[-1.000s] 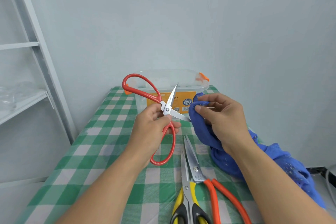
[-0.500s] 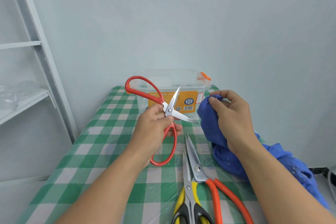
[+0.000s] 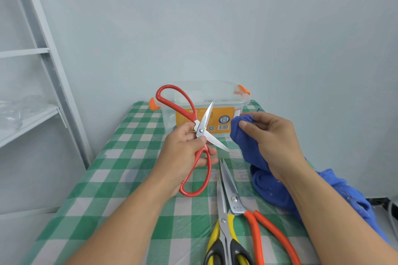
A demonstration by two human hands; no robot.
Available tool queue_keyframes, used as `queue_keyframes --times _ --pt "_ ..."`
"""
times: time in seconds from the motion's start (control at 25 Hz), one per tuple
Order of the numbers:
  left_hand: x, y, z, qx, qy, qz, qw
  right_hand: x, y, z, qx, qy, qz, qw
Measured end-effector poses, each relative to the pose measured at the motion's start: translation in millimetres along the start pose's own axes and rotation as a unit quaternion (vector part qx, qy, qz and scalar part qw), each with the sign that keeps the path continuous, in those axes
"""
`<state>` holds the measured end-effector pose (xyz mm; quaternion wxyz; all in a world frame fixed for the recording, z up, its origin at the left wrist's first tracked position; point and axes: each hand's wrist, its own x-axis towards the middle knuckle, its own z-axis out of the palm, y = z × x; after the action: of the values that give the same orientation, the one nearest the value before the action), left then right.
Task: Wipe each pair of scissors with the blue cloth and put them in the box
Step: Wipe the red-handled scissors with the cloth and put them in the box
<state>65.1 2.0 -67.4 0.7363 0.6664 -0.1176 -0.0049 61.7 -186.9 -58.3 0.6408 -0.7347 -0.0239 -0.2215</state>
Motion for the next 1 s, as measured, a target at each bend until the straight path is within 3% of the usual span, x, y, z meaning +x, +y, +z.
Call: queue_keyframes --times 0.2,0.32,0.56,0.72,1.0 --pt "-1 1 -1 0.024 -0.020 0.000 1.000 -1 -6 2 -0.027 0.033 -0.038 0.998" --pt "-2 -2 3 0.024 -0.029 -0.003 0.999 -6 -9 8 -0.025 0.020 -0.076 0.997" --pt "-1 -6 8 0.026 -0.039 0.001 0.999 -6 3 17 -0.133 -0.027 -0.114 0.984" --pt "-1 -6 7 0.023 -0.043 -0.001 0.999 -8 4 22 -0.181 -0.034 -0.197 0.963" --pt "0 -6 2 0.020 -0.055 -0.013 0.998 -14 2 31 -0.206 -0.152 -0.170 0.952"
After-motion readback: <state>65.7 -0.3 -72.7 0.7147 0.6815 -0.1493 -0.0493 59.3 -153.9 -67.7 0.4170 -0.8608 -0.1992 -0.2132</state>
